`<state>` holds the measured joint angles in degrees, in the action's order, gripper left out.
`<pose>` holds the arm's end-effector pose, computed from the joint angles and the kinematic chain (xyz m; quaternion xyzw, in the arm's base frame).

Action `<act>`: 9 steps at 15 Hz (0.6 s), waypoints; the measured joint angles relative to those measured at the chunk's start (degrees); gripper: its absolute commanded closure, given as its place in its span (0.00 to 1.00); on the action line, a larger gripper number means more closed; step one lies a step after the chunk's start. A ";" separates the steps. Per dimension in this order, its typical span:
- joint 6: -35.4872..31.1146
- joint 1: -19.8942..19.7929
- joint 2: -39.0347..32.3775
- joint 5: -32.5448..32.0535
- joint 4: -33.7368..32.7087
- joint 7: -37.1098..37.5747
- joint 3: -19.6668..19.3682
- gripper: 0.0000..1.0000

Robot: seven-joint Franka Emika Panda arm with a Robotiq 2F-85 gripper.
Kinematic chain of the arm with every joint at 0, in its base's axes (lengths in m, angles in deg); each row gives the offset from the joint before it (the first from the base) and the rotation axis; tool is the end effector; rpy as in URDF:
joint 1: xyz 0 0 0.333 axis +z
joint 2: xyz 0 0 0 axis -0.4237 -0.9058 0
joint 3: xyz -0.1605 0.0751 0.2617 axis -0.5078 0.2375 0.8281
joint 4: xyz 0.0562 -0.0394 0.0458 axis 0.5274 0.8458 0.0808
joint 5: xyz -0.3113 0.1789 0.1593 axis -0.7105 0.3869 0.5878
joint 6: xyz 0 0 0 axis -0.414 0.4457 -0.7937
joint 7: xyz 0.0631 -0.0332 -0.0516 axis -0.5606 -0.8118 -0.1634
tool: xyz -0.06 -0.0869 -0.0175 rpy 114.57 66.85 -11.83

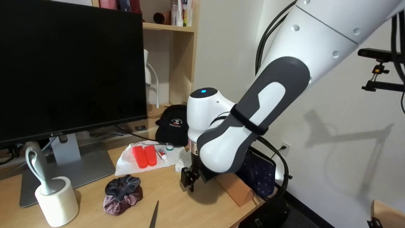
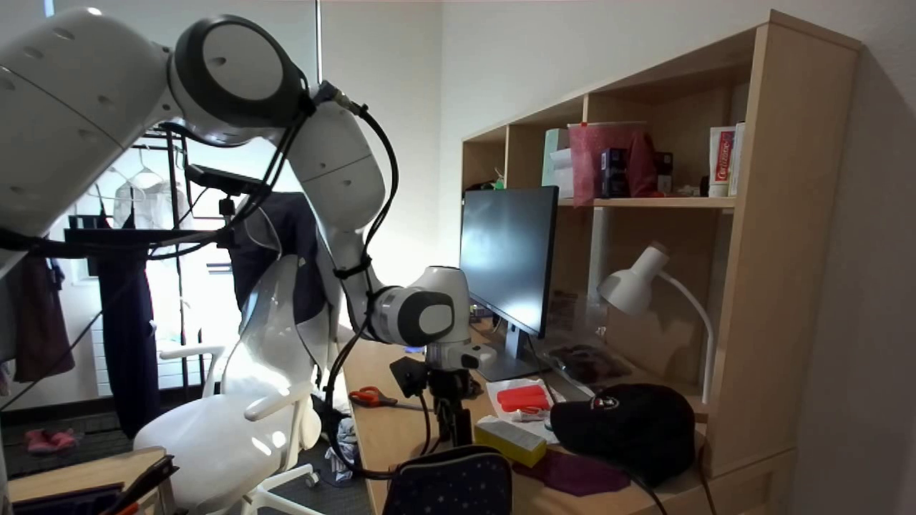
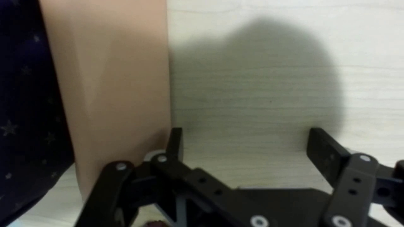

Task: Move the brown paper weight forward

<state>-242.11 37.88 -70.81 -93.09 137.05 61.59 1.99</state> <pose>0.5816 0.0697 0.1225 0.9904 -0.1211 0.0127 0.0656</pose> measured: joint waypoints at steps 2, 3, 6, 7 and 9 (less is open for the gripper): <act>1.59 1.78 0.34 -1.07 -1.21 -0.98 -0.13 0.00; 3.04 3.05 0.82 -1.60 -2.13 -0.98 -0.27 0.00; 7.61 6.76 4.04 -3.27 -4.22 -0.72 -1.04 0.00; 9.54 7.72 5.82 -4.17 -4.45 -0.34 -1.50 0.00; 13.95 8.47 9.90 -6.01 -4.48 0.06 -1.87 0.00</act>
<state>-228.16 46.35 -60.91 -99.10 132.57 61.65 0.12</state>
